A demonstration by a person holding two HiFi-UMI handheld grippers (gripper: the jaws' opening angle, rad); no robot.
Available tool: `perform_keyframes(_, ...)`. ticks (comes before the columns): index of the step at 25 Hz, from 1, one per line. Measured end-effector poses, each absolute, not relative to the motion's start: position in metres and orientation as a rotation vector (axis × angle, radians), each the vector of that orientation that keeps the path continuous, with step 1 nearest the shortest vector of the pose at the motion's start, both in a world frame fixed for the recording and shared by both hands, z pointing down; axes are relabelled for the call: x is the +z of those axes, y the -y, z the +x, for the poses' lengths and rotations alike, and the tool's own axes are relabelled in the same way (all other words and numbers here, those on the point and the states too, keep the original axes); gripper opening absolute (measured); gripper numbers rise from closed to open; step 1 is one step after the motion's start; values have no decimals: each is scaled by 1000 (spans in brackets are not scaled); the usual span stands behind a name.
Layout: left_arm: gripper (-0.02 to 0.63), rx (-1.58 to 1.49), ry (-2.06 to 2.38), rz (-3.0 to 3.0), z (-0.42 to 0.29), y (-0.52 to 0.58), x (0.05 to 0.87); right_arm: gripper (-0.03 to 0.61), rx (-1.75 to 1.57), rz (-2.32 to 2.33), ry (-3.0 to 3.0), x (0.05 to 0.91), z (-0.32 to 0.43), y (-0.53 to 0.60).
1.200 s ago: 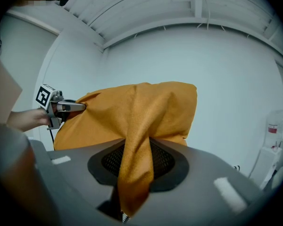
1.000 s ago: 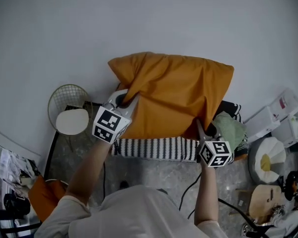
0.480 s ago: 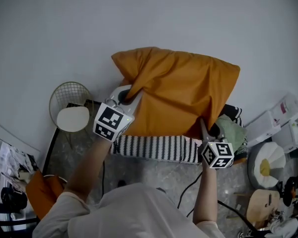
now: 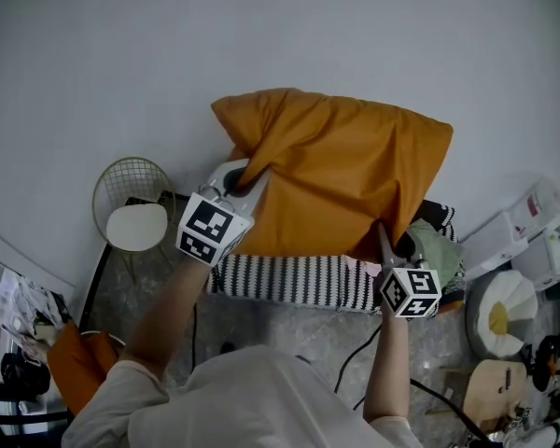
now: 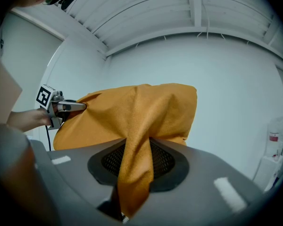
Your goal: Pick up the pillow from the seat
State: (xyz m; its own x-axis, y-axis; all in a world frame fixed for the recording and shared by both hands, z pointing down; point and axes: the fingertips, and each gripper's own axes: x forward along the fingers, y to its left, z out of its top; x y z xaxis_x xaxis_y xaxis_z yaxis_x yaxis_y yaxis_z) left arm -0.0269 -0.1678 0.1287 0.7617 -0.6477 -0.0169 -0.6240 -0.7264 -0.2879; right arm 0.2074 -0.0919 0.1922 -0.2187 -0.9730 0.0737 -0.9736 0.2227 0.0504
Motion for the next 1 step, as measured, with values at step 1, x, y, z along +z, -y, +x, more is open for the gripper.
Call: perform_keyframes(1, 9, -122, -990, -2681, -27, 170, 129, 110, 9, 1905, 2386, 192, 207, 94)
